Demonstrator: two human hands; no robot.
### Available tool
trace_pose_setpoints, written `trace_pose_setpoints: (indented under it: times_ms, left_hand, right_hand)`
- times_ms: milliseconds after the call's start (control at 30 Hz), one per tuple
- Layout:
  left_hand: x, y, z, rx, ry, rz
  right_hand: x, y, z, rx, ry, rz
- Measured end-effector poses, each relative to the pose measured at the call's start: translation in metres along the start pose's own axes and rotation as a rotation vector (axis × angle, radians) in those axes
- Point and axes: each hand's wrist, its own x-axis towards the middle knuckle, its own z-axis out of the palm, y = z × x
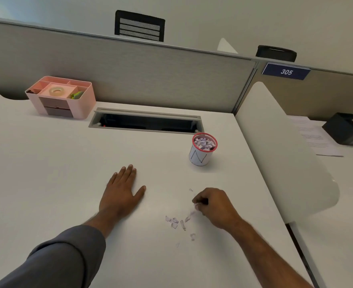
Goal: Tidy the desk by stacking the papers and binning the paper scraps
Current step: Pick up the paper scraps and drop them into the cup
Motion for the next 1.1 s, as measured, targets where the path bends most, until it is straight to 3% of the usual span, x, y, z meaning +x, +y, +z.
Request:
trace_pose_setpoints:
  times_ms: [333, 500, 667, 767, 900, 967, 1100]
  left_hand:
    - [0.002, -0.002, -0.001, -0.013, 0.004, 0.007]
    - [0.0, -0.002, 0.0, -0.02, 0.004, 0.002]
    - [0.001, -0.002, 0.0, -0.021, 0.011, -0.007]
    - [0.001, -0.001, 0.0, -0.016, 0.013, -0.009]
    - [0.0, 0.0, -0.001, -0.025, 0.022, -0.013]
    - [-0.001, 0.0, -0.002, -0.026, 0.024, -0.013]
    - [0.0, 0.001, -0.003, -0.026, 0.021, -0.016]
  right_hand:
    - [0.048, -0.026, -0.07, 0.275, 0.236, 0.002]
    - [0.094, -0.028, -0.096, 0.24, 0.34, -0.017]
    - [0.133, -0.035, -0.103, 0.052, 0.41, -0.075]
    - [0.15, -0.041, -0.095, -0.132, 0.364, -0.075]
    - [0.167, -0.043, -0.082, -0.322, 0.183, 0.035]
    - [0.169, -0.039, -0.078, -0.336, 0.153, 0.055]
    - [0.165, -0.031, -0.082, -0.212, 0.243, -0.017]
